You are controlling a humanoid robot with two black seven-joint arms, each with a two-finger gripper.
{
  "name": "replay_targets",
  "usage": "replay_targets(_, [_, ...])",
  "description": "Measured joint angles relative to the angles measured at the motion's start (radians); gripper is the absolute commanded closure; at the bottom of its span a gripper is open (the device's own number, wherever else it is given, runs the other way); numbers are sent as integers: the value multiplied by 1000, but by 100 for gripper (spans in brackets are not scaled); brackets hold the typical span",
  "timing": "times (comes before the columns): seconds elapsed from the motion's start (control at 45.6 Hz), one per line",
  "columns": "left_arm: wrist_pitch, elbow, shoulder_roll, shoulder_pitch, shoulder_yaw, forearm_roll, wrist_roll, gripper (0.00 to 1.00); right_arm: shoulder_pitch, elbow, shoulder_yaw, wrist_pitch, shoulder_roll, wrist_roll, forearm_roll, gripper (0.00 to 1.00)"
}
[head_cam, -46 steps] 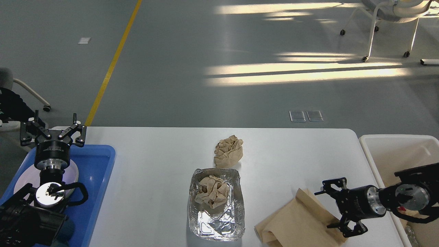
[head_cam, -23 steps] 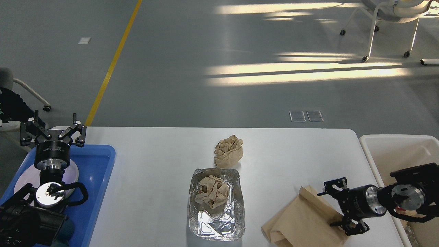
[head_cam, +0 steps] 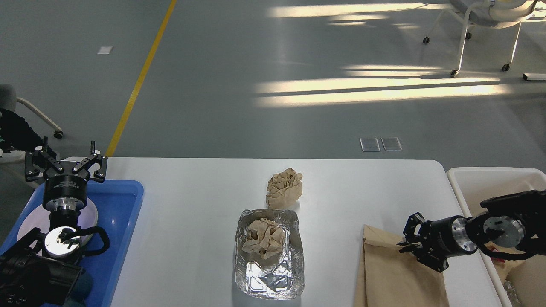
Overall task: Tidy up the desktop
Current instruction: 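Lift the flat brown bag with the right gripper into the bin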
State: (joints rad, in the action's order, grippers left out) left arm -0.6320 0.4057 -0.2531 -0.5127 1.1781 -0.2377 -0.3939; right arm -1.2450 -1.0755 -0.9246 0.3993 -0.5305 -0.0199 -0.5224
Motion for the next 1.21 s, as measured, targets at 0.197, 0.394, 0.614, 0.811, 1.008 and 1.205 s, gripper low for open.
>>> replay_targets(0.197, [0, 0, 0, 0, 0, 0, 0, 4, -94, -4, -6, 13, -20, 0, 58, 100])
replay_targets(0.394, [0, 0, 0, 0, 0, 0, 0, 4, -238, -17, 1, 101, -99, 1, 69, 100])
replay_targets(0.614, [0, 0, 0, 0, 0, 0, 0, 4, -496, -18, -21, 290, -196, -4, 71, 100])
replay_targets(0.811, [0, 0, 0, 0, 0, 0, 0, 4, -817, -18, -177, 375, -209, -5, 71, 100])
replay_targets(1.008, [0, 0, 0, 0, 0, 0, 0, 4, -999, -15, -237, 413, -209, -5, 74, 100])
replay_targets(1.205, [0, 0, 0, 0, 0, 0, 0, 4, -919, 53, -296, 363, -217, -4, 115, 100])
